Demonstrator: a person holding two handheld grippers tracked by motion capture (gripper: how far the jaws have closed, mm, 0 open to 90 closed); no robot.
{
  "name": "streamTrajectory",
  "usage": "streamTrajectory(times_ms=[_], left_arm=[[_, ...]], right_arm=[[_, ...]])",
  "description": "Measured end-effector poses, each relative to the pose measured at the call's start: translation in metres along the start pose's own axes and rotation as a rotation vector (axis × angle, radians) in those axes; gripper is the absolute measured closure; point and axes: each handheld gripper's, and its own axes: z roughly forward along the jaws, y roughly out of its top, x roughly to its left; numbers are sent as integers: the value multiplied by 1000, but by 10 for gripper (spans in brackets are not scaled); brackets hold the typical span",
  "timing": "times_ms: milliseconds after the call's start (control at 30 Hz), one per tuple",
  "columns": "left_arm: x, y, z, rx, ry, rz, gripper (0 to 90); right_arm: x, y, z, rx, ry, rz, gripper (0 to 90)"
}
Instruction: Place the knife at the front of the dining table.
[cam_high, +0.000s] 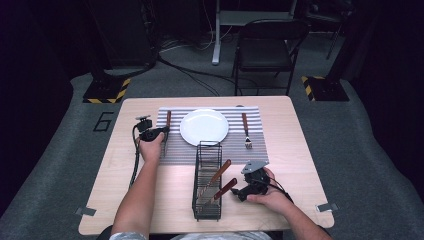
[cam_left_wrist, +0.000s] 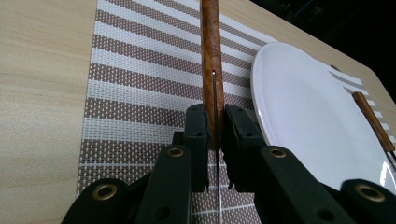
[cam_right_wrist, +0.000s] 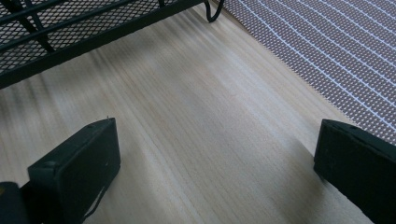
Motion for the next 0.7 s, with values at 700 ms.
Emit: streamTrajectory(times_ms=[700], left_arm=[[5, -3, 7, -3, 27, -24, 795]], right_arm=[[1, 0, 0, -1, 1, 0, 0]])
